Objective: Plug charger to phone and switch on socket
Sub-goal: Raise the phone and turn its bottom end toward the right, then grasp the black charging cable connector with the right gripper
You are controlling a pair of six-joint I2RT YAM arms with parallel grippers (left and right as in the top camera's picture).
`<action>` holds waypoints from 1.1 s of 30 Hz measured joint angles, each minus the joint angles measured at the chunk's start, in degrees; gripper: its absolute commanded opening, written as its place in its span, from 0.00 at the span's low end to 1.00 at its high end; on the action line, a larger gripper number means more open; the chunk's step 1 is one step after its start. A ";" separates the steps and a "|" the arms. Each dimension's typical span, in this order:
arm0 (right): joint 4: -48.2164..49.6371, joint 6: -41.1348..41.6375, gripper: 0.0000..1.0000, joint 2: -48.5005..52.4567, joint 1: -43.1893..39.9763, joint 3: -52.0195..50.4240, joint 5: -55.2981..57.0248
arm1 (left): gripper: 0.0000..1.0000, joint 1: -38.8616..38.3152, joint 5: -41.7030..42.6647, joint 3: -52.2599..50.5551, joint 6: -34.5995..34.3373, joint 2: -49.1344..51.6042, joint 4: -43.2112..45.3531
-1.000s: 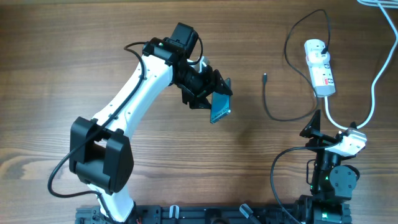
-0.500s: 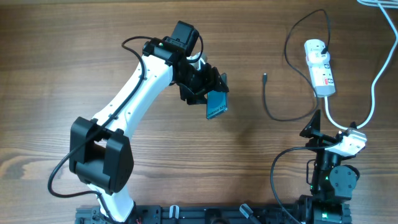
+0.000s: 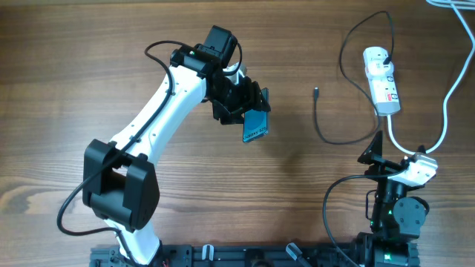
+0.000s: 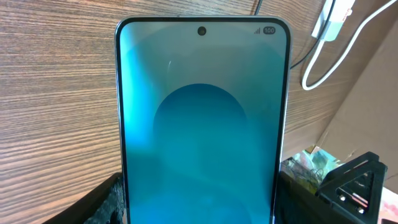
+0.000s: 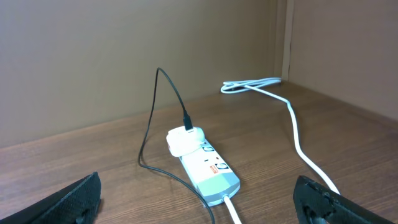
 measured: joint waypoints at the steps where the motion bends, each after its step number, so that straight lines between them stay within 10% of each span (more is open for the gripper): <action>1: 0.00 0.00 1.00 0.00 0.00 0.00 0.00 | 0.37 0.00 -0.02 -0.02 0.02 0.00 -0.02; 23: 0.00 2.54 1.00 0.00 0.00 0.00 -2.12 | 0.36 6.84 -2.89 -0.02 -1.29 0.00 -1.38; 33: 0.00 51.80 1.00 0.00 -0.04 0.00 -21.64 | 0.38 10.62 5.75 -0.02 -8.57 0.00 -0.39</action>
